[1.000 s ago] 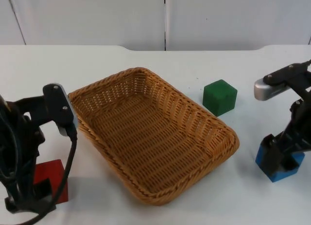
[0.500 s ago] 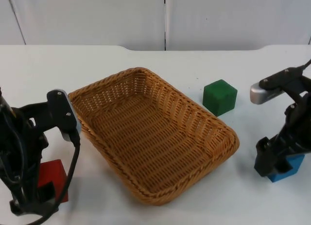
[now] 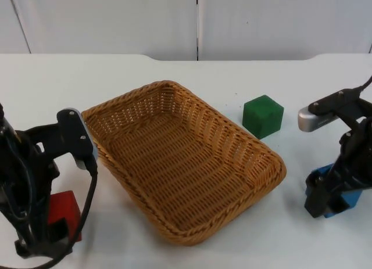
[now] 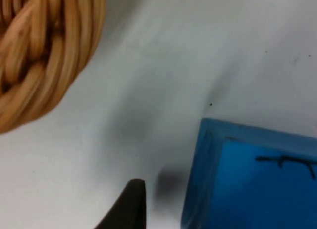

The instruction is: Pick up one cube with each hand and place exactly two cubes into the same basket, leaving the remaining cube outside.

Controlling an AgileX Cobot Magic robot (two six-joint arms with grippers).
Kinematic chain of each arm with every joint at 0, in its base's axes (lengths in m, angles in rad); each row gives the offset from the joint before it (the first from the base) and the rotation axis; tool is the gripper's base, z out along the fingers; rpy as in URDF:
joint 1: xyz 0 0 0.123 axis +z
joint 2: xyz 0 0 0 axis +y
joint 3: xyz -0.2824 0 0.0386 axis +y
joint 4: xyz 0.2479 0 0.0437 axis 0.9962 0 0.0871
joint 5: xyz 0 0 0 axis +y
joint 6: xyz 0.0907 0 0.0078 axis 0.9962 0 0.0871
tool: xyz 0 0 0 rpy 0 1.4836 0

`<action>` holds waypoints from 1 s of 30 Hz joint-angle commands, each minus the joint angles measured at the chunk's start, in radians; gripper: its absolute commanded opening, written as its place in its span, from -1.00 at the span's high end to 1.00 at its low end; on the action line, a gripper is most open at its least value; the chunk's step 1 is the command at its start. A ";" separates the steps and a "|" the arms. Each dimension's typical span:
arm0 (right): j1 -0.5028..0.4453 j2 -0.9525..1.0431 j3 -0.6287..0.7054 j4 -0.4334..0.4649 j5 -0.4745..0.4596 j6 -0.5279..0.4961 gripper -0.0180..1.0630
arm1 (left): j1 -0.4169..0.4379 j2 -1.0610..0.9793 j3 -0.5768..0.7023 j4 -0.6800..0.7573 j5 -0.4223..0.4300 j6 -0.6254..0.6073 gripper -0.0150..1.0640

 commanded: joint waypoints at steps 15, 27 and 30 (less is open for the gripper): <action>0.004 -0.004 -0.031 -0.015 0.137 0.008 0.97 | -0.006 -0.008 -0.003 -0.051 0.046 0.000 0.97; 0.004 -0.116 -0.118 -0.031 0.353 0.028 0.97 | -0.006 -0.240 -0.003 0.007 0.110 -0.005 0.97; 0.004 -0.187 -0.118 -0.034 0.388 0.028 0.97 | -0.006 -0.282 -0.003 0.007 0.113 -0.005 0.97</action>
